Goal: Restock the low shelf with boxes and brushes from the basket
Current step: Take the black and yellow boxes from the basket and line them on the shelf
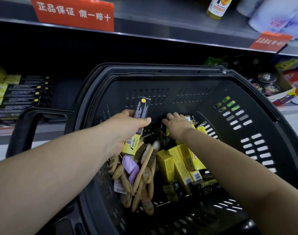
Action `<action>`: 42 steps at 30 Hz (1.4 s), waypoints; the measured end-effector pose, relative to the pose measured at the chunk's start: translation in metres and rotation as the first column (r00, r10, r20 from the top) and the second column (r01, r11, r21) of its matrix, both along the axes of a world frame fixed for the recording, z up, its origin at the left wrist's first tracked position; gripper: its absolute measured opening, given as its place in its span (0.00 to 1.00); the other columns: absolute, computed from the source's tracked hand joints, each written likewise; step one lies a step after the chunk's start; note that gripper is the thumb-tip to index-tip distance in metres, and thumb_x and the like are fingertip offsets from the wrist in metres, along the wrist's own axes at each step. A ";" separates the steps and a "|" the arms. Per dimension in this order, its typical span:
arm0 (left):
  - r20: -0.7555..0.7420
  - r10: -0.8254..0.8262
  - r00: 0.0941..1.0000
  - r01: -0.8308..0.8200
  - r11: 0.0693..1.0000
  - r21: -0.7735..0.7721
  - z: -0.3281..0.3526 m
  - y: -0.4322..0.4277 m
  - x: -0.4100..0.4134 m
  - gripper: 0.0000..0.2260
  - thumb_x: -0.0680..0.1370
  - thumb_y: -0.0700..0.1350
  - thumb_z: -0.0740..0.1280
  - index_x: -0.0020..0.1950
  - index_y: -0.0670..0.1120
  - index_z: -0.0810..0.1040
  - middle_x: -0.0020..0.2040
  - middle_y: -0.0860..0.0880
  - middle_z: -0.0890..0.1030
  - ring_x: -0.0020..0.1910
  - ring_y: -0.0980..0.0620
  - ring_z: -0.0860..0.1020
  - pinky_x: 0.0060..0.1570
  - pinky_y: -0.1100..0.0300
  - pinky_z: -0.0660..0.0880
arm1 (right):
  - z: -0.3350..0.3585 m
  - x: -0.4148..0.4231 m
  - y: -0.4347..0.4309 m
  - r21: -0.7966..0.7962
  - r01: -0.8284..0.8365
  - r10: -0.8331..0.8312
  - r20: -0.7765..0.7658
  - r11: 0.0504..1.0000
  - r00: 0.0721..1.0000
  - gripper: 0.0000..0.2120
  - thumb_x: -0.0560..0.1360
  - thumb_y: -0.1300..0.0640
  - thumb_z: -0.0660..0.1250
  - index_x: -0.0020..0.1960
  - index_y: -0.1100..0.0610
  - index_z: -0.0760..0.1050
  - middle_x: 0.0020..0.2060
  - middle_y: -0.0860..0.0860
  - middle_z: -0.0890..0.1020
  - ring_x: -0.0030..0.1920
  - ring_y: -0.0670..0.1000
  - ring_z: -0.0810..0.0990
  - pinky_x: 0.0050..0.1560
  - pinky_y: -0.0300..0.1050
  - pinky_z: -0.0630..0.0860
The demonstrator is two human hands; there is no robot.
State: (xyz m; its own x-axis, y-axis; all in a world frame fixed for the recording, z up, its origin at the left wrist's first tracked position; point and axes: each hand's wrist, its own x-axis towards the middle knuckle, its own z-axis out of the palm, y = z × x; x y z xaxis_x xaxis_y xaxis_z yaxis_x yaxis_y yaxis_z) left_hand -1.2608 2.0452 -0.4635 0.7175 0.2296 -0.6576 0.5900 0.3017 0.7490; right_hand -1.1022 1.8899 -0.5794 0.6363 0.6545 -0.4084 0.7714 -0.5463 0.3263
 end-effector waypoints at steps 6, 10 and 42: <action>0.001 -0.014 1.000 0.014 1.000 -0.020 0.009 -0.003 -0.004 0.06 0.77 0.51 0.66 0.49 0.51 0.73 0.37 0.48 0.77 0.31 0.54 0.74 0.28 0.65 0.72 | 0.020 0.000 -0.007 0.082 0.071 -0.054 -0.194 0.994 0.979 0.25 0.69 0.52 0.73 0.62 0.54 0.67 0.56 0.55 0.75 0.58 0.57 0.70 0.56 0.47 0.67; 0.005 -0.014 1.000 0.015 1.000 -0.013 0.012 -0.005 -0.007 0.06 0.77 0.51 0.65 0.47 0.50 0.73 0.37 0.48 0.77 0.31 0.54 0.74 0.24 0.67 0.72 | 0.074 0.000 -0.012 0.383 0.529 -0.174 -0.663 0.757 0.729 0.19 0.66 0.51 0.76 0.53 0.53 0.74 0.47 0.52 0.77 0.46 0.52 0.77 0.48 0.46 0.74; -0.032 0.060 0.998 -0.064 0.987 -0.148 0.008 -0.002 -0.001 0.17 0.79 0.52 0.63 0.60 0.41 0.77 0.52 0.42 0.83 0.45 0.44 0.83 0.49 0.49 0.79 | 0.133 -0.073 0.029 -0.194 0.895 0.015 -0.976 0.401 -0.218 0.24 0.63 0.45 0.70 0.51 0.61 0.76 0.37 0.54 0.84 0.35 0.50 0.84 0.30 0.41 0.79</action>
State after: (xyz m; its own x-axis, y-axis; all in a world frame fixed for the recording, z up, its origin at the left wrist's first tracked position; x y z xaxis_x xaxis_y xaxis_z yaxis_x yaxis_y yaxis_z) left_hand -1.2615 2.0429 -0.4550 0.6864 0.1713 -0.7068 0.5860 0.4453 0.6770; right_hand -1.1752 1.9191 -0.4465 0.2889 0.6459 -0.7067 -0.5301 -0.5067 -0.6799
